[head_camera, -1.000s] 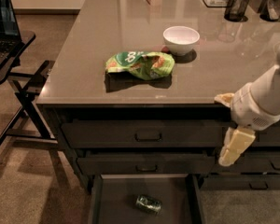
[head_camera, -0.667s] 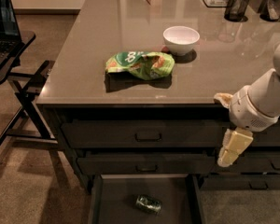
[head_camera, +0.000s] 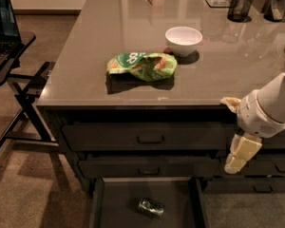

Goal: Pick green can from bottom drawer and place on counter

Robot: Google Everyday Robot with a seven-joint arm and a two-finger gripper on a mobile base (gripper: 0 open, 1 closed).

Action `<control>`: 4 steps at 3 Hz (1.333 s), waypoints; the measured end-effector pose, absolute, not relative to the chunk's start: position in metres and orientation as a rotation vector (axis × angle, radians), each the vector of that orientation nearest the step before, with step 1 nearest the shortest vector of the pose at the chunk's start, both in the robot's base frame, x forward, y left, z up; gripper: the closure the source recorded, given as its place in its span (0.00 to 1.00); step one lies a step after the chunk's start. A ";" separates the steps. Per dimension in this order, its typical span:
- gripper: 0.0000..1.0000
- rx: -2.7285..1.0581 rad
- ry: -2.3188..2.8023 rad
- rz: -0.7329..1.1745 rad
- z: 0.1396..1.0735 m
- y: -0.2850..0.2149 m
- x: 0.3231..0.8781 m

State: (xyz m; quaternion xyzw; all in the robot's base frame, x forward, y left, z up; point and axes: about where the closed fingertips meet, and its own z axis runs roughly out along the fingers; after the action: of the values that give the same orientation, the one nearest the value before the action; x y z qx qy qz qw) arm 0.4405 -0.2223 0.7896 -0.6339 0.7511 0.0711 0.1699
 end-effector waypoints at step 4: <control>0.00 -1.826 2.028 0.276 0.746 -0.231 0.305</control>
Offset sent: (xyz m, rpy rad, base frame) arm -0.2317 -0.0522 -0.0443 0.1045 -0.0845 0.0531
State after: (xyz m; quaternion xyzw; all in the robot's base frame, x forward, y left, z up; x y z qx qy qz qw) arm 0.3054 -0.2313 0.7459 -0.6524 0.7248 0.0988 0.1981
